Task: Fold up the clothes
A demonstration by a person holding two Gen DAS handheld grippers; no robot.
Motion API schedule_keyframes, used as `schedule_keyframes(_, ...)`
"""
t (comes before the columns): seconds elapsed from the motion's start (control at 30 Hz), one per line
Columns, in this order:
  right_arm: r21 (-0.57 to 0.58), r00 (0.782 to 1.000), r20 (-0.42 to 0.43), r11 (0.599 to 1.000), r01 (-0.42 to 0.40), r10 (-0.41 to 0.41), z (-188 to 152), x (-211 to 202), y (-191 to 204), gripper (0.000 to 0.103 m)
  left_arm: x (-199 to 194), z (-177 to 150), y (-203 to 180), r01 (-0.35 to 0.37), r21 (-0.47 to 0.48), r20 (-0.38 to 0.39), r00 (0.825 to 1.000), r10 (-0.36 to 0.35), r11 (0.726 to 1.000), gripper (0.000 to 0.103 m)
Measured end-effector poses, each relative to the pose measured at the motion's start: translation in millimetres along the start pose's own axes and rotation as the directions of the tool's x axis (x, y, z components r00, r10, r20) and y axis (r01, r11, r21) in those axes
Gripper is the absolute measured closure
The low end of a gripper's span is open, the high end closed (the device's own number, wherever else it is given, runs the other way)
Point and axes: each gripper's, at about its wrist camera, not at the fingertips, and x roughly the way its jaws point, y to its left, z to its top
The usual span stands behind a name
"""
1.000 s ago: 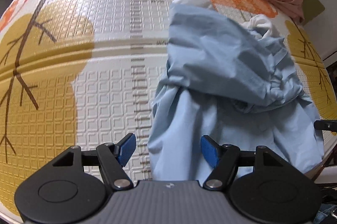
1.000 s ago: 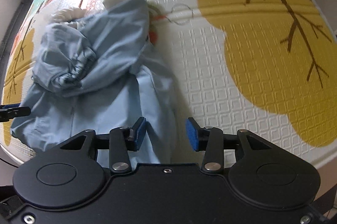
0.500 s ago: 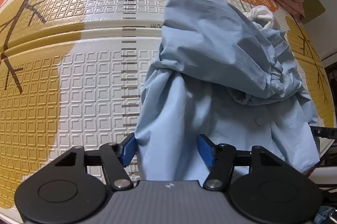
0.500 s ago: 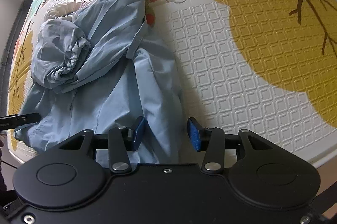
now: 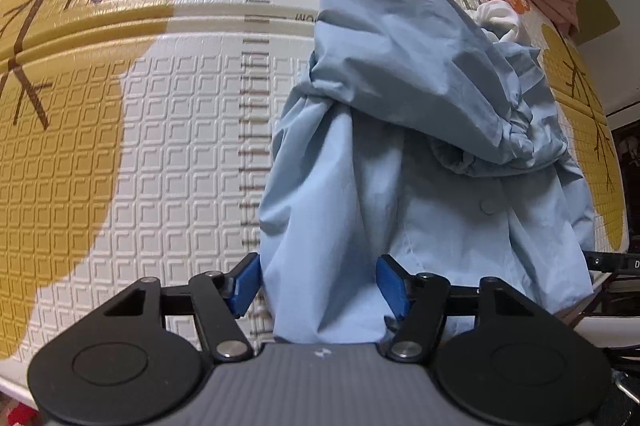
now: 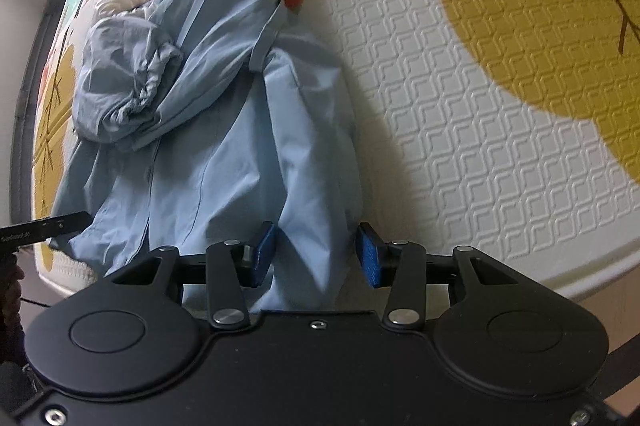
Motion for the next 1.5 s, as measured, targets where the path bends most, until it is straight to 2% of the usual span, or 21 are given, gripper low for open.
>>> schedule_keyframes(0.43,0.008,0.999,-0.035,0.999,-0.035,0.035,4.2,5.2,-0.3,0.061,0.8,-1.2,5.6,-0.016,-0.030,-0.036,0.999,0.015,0.999,0.029)
schedule_keyframes(0.47,0.005,0.999,-0.035,0.999,-0.039,0.039,5.0,5.7,1.2,0.061,1.2,-0.7,4.8,-0.014,-0.033,-0.039,0.999,0.012,0.999,0.029)
schedule_keyframes(0.5,-0.001,0.998,-0.033,0.999,-0.044,0.044,5.2,6.4,2.9,0.066,1.8,-0.3,4.0,-0.010,-0.035,-0.043,0.999,0.009,0.999,0.030)
schedule_keyframes(0.57,-0.010,0.998,-0.029,0.999,-0.052,0.052,5.0,8.2,6.0,0.077,1.7,1.7,2.0,-0.021,-0.034,-0.044,0.999,0.020,0.999,0.037)
schedule_keyframes(0.6,-0.015,0.998,-0.027,0.998,-0.054,0.054,4.6,9.0,7.8,0.085,1.0,3.4,1.0,-0.021,-0.030,-0.044,0.999,0.019,0.999,0.049)
schedule_keyframes(0.63,-0.023,0.998,-0.021,0.998,-0.053,0.053,4.0,8.3,9.5,0.088,0.4,4.9,1.1,-0.006,-0.034,-0.047,0.999,0.005,0.999,0.055)
schedule_keyframes(0.7,-0.041,0.999,-0.006,0.998,-0.049,0.049,3.0,6.0,13.4,0.093,-1.1,7.2,2.2,0.013,-0.050,-0.052,0.999,-0.016,0.999,0.070)
schedule_keyframes(0.87,-0.075,0.997,0.030,0.995,-0.067,0.070,3.4,-6.2,18.7,0.097,-11.1,10.2,-2.2,0.031,-0.025,-0.039,0.999,-0.032,0.999,0.085)
schedule_keyframes(1.17,-0.121,0.986,0.082,0.983,-0.135,0.146,7.0,-35.4,31.3,0.099,-39.9,16.4,-14.2,0.079,0.037,0.000,0.997,-0.079,0.996,0.088)
schedule_keyframes(1.5,-0.100,0.961,0.105,0.964,-0.245,0.255,23.8,-53.6,42.1,0.099,-49.9,25.4,-27.1,0.145,0.079,0.043,0.988,-0.148,0.986,0.088)
